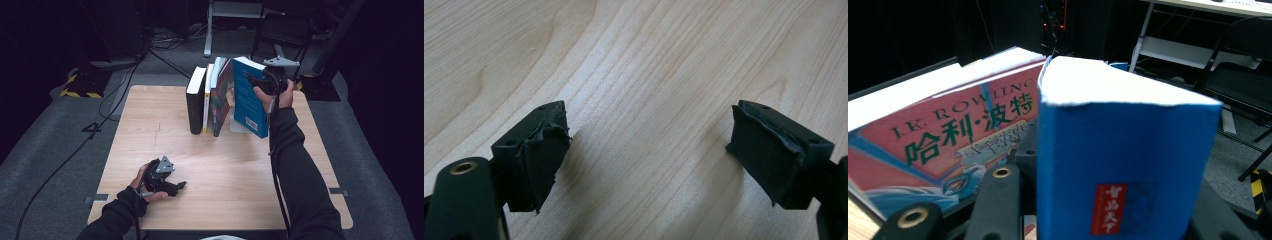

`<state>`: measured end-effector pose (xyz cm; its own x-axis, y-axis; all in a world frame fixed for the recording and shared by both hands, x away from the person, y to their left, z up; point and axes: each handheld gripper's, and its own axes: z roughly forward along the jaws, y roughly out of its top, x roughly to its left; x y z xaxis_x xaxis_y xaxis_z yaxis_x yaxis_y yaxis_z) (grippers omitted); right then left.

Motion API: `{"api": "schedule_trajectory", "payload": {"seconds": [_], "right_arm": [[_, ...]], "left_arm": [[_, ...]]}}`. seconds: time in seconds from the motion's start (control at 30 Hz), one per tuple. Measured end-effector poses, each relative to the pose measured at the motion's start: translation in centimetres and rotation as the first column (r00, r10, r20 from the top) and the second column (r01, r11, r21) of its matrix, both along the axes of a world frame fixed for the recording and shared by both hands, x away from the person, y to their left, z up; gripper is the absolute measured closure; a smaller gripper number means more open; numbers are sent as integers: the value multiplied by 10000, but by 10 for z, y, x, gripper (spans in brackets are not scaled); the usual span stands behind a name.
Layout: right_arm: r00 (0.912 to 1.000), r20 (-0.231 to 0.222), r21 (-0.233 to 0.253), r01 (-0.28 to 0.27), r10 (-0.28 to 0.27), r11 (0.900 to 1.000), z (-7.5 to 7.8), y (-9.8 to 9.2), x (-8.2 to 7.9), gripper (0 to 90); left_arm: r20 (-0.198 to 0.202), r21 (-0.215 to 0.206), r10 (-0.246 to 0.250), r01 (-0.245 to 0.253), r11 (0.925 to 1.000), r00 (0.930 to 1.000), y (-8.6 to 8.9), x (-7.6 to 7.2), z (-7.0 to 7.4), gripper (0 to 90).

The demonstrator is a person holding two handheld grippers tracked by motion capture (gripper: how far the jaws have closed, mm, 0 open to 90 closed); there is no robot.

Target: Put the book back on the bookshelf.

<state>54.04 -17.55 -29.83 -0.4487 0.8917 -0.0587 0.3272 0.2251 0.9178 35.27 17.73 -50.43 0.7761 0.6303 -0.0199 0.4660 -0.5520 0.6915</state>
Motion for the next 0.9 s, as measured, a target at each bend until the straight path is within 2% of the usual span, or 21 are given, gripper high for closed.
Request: {"api": "schedule_trajectory", "payload": {"seconds": [0.17,0.23,0.3,0.37,0.5,0.9], "right_arm": [[10000,8,58,31,-31,10000,-9,-1,-1,604],[10000,6,-67,-12,12,10000,-15,0,-3,604],[9999,107,97,-75,74,9999,-19,-3,-7,603],[9999,130,37,-59,59,10000,-20,-5,-10,603],[9996,203,-183,-169,173,9997,-22,-7,-20,600],[9975,-185,-365,-681,675,9970,-32,-28,-51,594]], "left_arm": [[5,-1,-7,7,10000,10000,0,0,0,163],[13,13,-32,32,10000,10000,0,0,0,163],[2,4,-45,45,10000,10000,0,0,0,162],[3,13,-60,60,10000,10000,0,0,0,162],[10,21,-71,71,10000,10000,0,0,0,162],[7,2,-70,70,10000,10000,0,1,0,160]]}}
